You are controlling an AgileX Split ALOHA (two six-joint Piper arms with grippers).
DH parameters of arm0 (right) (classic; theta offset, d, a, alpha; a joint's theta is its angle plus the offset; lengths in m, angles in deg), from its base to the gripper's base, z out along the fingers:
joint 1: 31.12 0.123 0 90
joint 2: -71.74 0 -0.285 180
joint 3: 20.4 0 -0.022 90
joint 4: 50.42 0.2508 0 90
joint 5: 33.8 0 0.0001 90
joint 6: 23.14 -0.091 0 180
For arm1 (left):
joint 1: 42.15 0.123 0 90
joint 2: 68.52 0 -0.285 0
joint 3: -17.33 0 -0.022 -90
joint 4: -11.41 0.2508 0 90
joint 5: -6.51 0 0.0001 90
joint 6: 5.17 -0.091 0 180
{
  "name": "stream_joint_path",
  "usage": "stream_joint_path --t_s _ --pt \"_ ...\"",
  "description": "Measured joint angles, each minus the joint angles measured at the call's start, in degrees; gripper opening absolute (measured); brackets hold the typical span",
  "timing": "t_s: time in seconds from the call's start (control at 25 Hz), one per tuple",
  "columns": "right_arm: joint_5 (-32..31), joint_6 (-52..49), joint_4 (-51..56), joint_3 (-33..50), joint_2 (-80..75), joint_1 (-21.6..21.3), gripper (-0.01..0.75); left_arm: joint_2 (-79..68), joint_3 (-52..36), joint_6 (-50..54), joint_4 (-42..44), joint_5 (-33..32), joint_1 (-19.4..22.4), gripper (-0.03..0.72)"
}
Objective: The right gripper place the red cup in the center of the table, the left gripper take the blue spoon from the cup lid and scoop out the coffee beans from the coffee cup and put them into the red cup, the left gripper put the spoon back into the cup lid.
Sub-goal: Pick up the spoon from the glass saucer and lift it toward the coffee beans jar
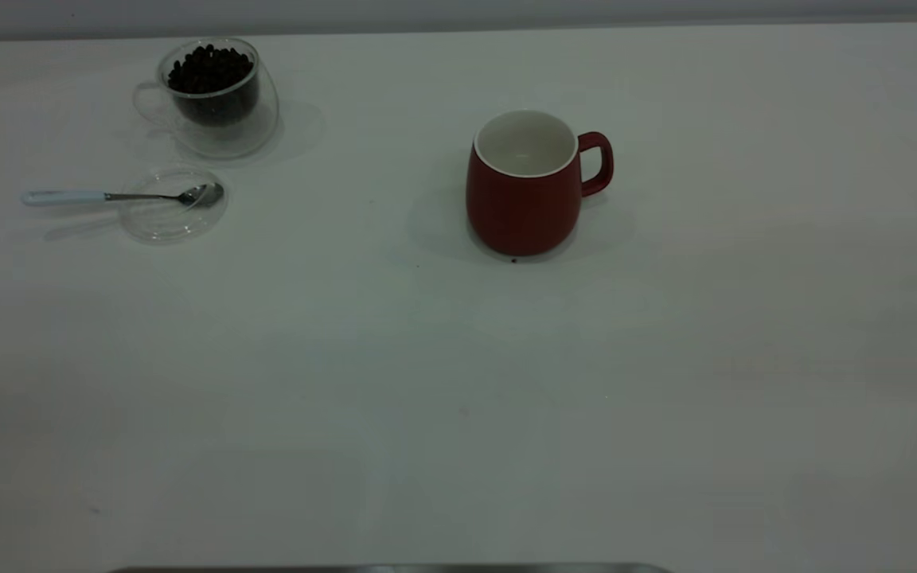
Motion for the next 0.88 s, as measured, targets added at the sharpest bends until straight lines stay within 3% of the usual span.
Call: stream_joint_path --t_s 0.28,0.88 --pt "2.29 -0.31 1.82 5.36 6.11 -6.46 0.546 0.0 0.0 0.0 0.0 0.0 0.0 0.595" --pt "2.31 -0.2 2.36 7.24 7.52 -8.6 0.546 0.0 0.0 0.0 0.0 0.0 0.0 0.595"
